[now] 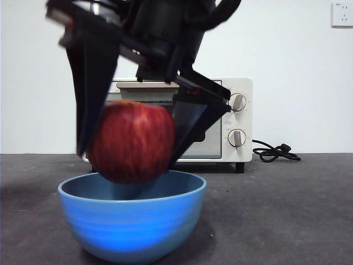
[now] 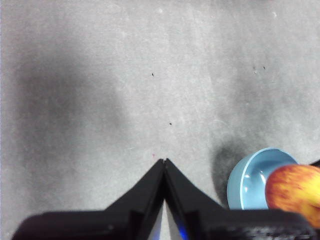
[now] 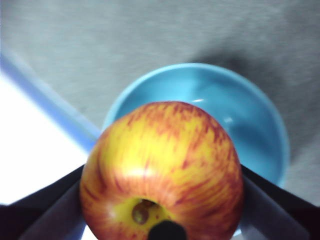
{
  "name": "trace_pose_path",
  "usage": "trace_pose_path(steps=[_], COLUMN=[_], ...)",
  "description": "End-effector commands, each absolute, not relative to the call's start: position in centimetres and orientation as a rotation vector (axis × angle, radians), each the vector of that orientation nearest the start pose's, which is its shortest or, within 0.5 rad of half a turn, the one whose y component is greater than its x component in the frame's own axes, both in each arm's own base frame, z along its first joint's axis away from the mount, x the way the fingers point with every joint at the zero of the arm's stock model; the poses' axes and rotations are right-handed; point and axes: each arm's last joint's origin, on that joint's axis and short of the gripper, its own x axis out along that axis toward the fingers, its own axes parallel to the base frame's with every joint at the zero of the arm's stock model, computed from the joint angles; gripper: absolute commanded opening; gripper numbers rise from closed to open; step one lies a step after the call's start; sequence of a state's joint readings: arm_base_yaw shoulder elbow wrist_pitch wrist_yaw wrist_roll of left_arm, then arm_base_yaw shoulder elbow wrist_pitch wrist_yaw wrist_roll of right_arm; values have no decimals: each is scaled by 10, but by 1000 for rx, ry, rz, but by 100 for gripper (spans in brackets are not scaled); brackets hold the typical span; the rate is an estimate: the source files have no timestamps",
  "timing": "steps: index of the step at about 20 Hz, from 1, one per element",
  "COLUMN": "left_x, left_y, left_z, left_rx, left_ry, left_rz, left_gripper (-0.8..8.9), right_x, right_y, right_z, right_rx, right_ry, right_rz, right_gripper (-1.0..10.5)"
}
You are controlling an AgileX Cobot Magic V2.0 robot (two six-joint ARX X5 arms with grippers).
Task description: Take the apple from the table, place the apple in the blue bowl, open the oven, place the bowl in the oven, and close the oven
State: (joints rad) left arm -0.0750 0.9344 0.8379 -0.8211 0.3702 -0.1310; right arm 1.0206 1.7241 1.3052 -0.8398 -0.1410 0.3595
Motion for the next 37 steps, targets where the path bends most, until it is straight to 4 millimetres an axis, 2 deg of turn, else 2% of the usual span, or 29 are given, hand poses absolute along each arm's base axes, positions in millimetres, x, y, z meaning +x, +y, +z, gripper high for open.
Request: trace_pose_path(steps=[1, 6, 9, 11, 12, 17, 21, 23, 25, 28, 29, 32, 34, 37], left_x=[170, 170, 170, 170, 170, 169, 170, 172, 175, 187, 193, 220, 242, 274], left_y=[-24, -24, -24, -24, -24, -24, -24, -24, -24, -27, -28, -34, -44, -61], left_z=[277, 277, 277, 277, 277, 276, 277, 278, 280, 283, 286, 301, 315, 336], left_rx=[-246, -246, -246, -246, -246, -246, -245, -235, -228, -271, -286, -296, -298, -285], left_ry=[936, 936, 937, 938, 938, 940, 934, 910, 876, 840, 833, 827, 821, 796], left_rz=[-364, -364, -365, -364, -364, -364, -365, -372, -378, -434, -447, -457, -478, -524], left_gripper=[-4, -4, -4, -4, -4, -4, -4, -4, -4, -5, -5, -5, -5, -5], right_x=[175, 177, 177, 176, 176, 176, 176, 176, 177, 175, 173, 167, 164, 167], right_y=[295, 300, 300, 301, 301, 302, 302, 303, 302, 289, 283, 250, 227, 188], right_z=[223, 212, 211, 211, 211, 211, 215, 229, 253, 301, 312, 339, 352, 369], right_rx=[-295, -309, -313, -313, -314, -312, -309, -312, -320, -390, -424, -546, -582, -513], right_ry=[1324, 1340, 1347, 1343, 1343, 1339, 1336, 1323, 1278, 1141, 1108, 988, 941, 914], right_rz=[730, 721, 724, 727, 727, 731, 733, 738, 733, 639, 612, 399, 293, 268], right_gripper=[-8, 24, 374, 544, 572, 572, 572, 567, 567, 542, 438, -1, -11, -11])
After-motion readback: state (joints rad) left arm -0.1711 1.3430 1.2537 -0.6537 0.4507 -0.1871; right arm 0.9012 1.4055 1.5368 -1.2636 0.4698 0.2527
